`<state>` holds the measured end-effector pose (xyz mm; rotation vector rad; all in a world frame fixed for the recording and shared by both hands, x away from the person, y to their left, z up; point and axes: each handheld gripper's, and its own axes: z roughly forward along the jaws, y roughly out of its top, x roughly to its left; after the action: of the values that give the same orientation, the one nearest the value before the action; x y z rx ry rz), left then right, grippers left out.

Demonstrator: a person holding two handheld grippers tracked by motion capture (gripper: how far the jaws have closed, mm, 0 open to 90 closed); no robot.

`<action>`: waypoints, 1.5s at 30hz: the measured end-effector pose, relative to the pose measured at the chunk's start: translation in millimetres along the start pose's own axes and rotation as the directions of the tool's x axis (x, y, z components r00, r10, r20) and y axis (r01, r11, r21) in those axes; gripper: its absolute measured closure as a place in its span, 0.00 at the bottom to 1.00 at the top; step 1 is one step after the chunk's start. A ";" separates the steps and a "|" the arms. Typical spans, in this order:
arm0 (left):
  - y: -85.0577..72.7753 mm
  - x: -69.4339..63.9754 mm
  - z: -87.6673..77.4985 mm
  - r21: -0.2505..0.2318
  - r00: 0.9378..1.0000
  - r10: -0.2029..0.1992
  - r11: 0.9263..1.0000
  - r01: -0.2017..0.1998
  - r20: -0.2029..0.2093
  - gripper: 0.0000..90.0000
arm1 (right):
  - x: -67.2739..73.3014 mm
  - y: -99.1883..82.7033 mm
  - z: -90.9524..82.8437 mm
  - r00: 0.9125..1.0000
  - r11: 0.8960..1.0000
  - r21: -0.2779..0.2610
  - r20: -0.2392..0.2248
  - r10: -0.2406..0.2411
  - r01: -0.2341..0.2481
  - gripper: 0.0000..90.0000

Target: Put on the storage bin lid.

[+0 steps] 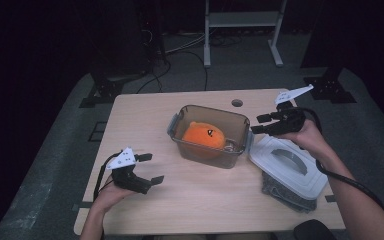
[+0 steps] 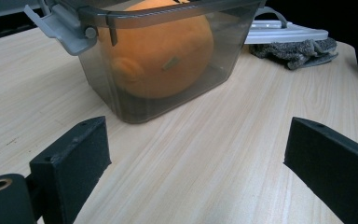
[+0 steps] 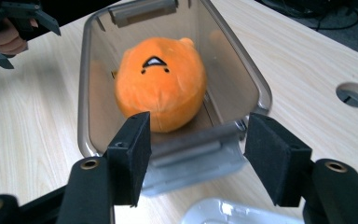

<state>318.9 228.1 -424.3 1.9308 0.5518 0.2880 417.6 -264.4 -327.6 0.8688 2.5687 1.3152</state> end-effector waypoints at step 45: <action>0.7 -2.5 3.4 0.004 1.000 0.000 1.000 0.000 -0.001 0.06 | -27.3 -120.4 -17.5 0.981 0.985 -0.011 0.083 0.173 -0.173 0.37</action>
<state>318.4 223.9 -424.9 1.9340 0.5535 0.2876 381.7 -346.4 -414.4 1.1441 2.4735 1.2961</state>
